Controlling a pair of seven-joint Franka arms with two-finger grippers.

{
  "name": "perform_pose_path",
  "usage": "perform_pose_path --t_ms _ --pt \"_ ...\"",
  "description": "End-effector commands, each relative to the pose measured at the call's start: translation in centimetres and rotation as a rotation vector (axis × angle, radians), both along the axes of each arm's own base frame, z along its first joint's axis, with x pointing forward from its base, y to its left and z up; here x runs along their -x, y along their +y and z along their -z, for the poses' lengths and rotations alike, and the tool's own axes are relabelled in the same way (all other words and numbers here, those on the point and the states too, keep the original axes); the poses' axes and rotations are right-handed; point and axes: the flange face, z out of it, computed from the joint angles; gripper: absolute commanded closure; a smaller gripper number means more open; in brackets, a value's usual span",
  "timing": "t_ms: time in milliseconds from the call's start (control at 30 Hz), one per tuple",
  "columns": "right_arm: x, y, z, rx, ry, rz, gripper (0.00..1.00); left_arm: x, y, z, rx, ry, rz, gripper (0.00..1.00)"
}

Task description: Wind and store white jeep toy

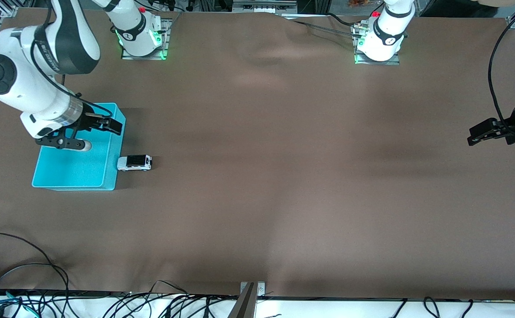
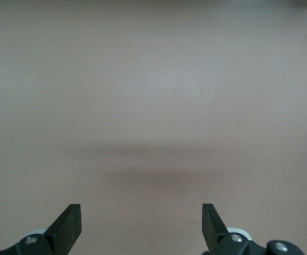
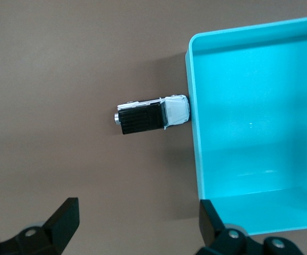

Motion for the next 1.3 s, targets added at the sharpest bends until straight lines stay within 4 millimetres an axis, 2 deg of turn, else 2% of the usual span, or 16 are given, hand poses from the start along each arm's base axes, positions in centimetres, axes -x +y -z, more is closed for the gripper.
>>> perform_pose_path --t_ms 0,200,533,900,1033,1267 --pt "1.1 1.4 2.4 -0.002 -0.036 0.123 0.0 0.7 -0.3 -0.3 0.015 0.007 0.013 0.0" --pt "1.1 2.4 5.7 0.003 -0.061 0.302 0.0 0.7 -0.3 -0.2 0.015 0.009 0.014 0.0" --pt "1.4 2.1 10.8 0.002 -0.107 0.593 0.0 0.7 -0.3 -0.2 0.015 0.009 0.014 0.0" --pt "1.9 1.4 15.8 0.047 -0.061 0.856 0.0 0.7 -0.3 -0.1 0.016 0.01 0.014 0.0" --pt "1.6 0.0 16.3 0.034 -0.093 0.901 0.0 0.7 -0.3 -0.1 0.016 0.01 0.015 0.0" --pt "0.8 0.0 16.4 0.002 -0.141 0.937 0.0 0.7 -0.3 -0.1 0.016 0.01 0.014 0.0"
